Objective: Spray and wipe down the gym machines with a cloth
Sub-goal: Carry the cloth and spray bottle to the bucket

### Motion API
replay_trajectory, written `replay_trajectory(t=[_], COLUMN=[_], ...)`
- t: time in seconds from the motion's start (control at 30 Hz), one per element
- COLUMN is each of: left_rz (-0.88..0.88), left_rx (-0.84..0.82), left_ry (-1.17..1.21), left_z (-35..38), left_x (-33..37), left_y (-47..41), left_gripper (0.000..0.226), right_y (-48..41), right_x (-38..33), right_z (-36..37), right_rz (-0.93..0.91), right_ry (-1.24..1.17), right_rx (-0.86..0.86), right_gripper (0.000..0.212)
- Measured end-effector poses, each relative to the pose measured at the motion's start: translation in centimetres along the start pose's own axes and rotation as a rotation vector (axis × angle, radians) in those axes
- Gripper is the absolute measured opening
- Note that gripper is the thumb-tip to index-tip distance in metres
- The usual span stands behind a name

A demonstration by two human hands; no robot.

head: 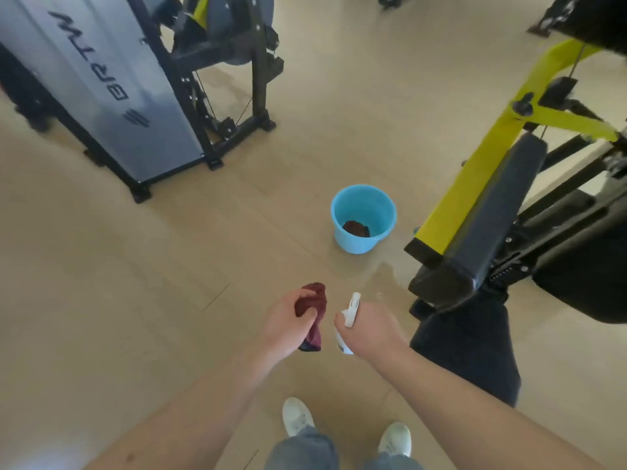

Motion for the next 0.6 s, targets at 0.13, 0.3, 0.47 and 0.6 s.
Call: replay_trajectory(t=[0.13, 0.3, 0.47, 0.6], left_rz=[-0.022, -0.014, 0.003, -0.04], left_rx=[0.051, 0.06, 0.065, 0.088], left_ry=[0.036, 0.054, 0.052, 0.084], left_z=[-4.8, -8.3, -11.3, -13.9], left_x=[-1.3, -1.5, 0.1, 1.7], left_y=[-2.5, -6.1, -11.7, -17.5], left_gripper=[0.032, 0.032, 0.035, 0.033], right_y=[-2.7, -6.8, -14.0, -19.9], right_x=[-5.5, -10.0, -13.9, -16.1], right_z=[-0.2, -1.8, -3.1, -4.3], right_rz=[0.001, -0.011, -0.026, -0.07], right_ry=[-0.037, -0.19, -0.252, -0.303], right_rx=[0.073, 0.196, 0.244, 0.221], right_gripper=[0.031, 0.024, 0.016, 0.014])
Point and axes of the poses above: each hand's wrist, its own y-axis away from the middle knuckle, its own z-axis out of the palm, x = y × z, the point moved 4 cm from there along -y, towards the middle knuckle, and after that the axes turned 8 degrees about -y, right-handed, at the moved point
